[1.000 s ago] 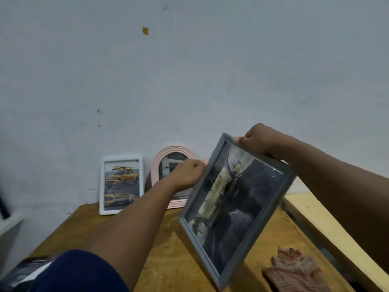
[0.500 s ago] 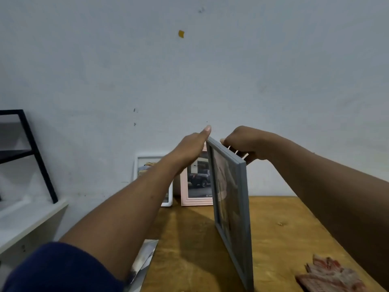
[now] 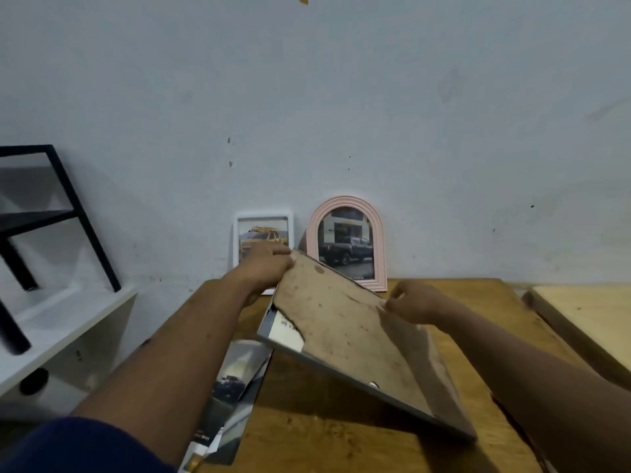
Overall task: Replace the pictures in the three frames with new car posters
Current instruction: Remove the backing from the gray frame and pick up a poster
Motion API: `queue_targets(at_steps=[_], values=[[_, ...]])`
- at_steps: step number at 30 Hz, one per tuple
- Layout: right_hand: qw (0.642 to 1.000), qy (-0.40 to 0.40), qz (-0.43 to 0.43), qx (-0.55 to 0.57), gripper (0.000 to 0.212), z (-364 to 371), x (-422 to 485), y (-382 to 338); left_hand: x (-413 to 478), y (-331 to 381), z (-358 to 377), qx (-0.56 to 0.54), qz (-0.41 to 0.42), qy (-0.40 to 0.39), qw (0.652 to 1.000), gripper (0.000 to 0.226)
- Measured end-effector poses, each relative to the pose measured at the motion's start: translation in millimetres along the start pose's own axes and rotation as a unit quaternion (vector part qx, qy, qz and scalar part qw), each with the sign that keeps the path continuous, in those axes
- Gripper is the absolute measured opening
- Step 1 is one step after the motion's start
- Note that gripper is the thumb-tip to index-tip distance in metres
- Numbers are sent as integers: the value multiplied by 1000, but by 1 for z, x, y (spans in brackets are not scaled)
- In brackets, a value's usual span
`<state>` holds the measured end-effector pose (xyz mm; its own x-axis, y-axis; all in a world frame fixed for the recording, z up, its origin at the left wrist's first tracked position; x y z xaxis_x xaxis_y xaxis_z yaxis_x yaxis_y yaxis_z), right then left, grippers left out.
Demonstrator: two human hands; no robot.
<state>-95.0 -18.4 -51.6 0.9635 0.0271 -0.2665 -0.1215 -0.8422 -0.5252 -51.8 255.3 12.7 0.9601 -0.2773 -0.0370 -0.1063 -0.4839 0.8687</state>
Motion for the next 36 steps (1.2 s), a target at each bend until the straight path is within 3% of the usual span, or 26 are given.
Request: queue_targets(at_steps=[6, 9, 12, 16, 21, 25, 28, 36], values=[[1000, 11, 14, -6, 38, 33, 7, 47, -2, -76, 44, -58, -76, -7, 995, 41], [1000, 7, 9, -17, 39, 35, 12, 56, 3, -93, 65, -13, -90, -15, 996, 46], [999, 17, 13, -32, 38, 36, 19, 68, 12, -111, 84, 29, -93, -55, 994, 28], [998, 19, 22, -56, 45, 38, 24, 77, 19, -128, 99, 109, -87, -92, 986, 40], [993, 48, -47, -101, 46, 54, 6, 40, 9, -121, 104, 254, -38, -88, 963, 58], [986, -3, -138, -97, 55, 99, -23, -12, -7, -125, 107, 296, -13, -104, 949, 58], [976, -26, -145, -159, 57, 130, -40, -31, -20, -131, 108, 330, -4, -105, 938, 57], [973, -5, -130, -188, 70, 142, -48, -46, -42, -137, 103, 384, -3, -95, 919, 60]])
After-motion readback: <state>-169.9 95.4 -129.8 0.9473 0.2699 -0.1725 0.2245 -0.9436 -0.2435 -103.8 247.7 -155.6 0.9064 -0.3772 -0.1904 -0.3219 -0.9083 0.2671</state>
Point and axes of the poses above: each hand's wrist, its own x-axis towards the middle knuckle, its own z-axis out of the palm, y = z × x, the point moved 6 cm from there along x, towards the middle knuckle, and after that the axes turned 15 degrees about -y, right-handed, at the moved point
